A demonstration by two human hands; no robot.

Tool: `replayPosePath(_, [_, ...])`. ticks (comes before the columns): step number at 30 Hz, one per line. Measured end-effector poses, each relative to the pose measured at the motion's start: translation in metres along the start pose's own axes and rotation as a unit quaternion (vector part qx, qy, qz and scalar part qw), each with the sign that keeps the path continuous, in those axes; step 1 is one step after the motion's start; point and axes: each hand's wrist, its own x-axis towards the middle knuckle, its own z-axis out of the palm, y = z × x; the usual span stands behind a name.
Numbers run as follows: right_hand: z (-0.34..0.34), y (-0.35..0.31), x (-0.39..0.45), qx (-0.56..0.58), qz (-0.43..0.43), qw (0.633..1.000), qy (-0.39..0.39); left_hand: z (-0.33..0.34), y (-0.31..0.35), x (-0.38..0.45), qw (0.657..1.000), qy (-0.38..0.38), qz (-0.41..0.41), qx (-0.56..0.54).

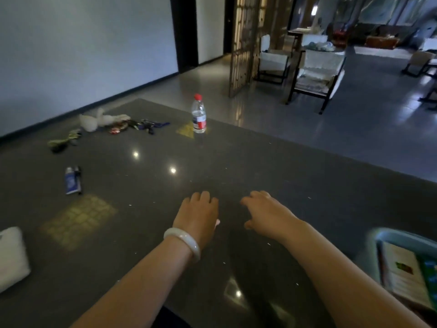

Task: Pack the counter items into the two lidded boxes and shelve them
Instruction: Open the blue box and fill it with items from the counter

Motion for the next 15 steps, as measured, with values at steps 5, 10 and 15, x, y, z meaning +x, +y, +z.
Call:
replayPosePath(5, [0.000,-0.064,0.078,-0.025,-0.069,0.997,-0.026,0.008,-0.091,-0.008,0.995,-0.010,-0.066,0.069])
replayPosePath(10, [0.002,-0.132,0.146,-0.070,-0.131,0.988,-0.041,0.025,-0.174,-0.024,0.987,-0.046,-0.127,0.092])
replayPosePath(15, [0.001,-0.199,0.204,-0.139,-0.188,0.971,-0.048,0.044,-0.246,-0.041,0.975,-0.076,-0.179,0.110])
